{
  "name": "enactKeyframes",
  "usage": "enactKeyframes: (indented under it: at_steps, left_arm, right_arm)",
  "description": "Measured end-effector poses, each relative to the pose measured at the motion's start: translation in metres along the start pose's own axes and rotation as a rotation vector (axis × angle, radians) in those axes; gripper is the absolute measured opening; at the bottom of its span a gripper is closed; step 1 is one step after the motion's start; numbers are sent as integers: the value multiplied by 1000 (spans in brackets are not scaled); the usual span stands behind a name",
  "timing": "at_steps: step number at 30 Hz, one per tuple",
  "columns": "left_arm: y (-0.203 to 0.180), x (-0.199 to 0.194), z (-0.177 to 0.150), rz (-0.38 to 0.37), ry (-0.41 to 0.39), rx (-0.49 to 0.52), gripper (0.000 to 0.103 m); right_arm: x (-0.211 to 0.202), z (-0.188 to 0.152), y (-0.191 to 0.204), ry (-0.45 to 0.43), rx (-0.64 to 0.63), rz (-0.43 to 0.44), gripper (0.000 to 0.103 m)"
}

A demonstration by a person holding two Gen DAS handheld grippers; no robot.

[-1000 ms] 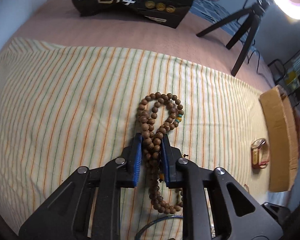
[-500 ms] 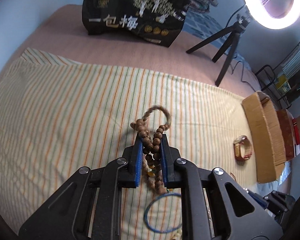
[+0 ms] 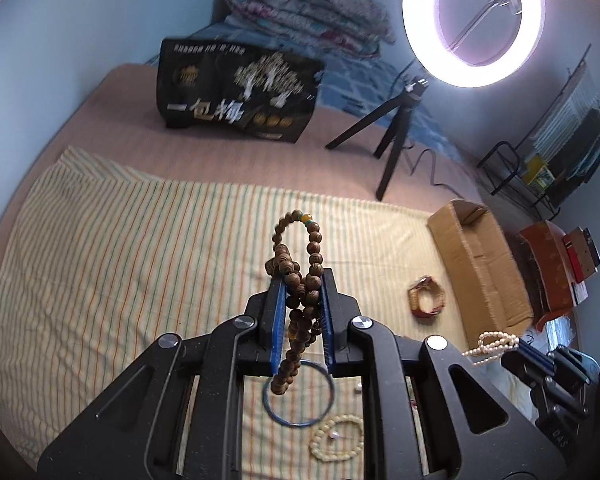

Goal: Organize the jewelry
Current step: 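Lift the mala with the left gripper while the right gripper carries the pearls toward the cardboard box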

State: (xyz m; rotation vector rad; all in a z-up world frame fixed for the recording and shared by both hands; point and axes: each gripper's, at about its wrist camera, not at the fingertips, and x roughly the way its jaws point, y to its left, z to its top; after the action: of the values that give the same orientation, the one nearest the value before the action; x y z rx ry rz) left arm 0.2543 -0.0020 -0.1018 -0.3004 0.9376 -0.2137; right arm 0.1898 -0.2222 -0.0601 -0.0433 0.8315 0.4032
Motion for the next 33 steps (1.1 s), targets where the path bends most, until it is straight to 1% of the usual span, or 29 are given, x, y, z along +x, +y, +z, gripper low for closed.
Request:
enactKeyframes:
  at_steps: [8, 17, 25, 27, 33]
  left_arm:
    - [-36, -31, 9, -69, -49, 49, 13]
    - [-89, -44, 20, -150, -73, 115, 13]
    - [-139, -30, 30, -216, -76, 142, 13]
    - [-152, -22, 34, -234, -67, 147, 13]
    - [-186, 5, 41, -256, -39, 167, 13]
  right_arm:
    - [-43, 7, -17, -76, 6, -38, 5]
    - [-84, 16, -54, -146, 24, -96, 5]
    - [-102, 20, -94, -167, 49, -165, 5]
    - [-102, 19, -103, -161, 53, -180, 5]
    - [-101, 11, -133, -148, 77, -217, 5]
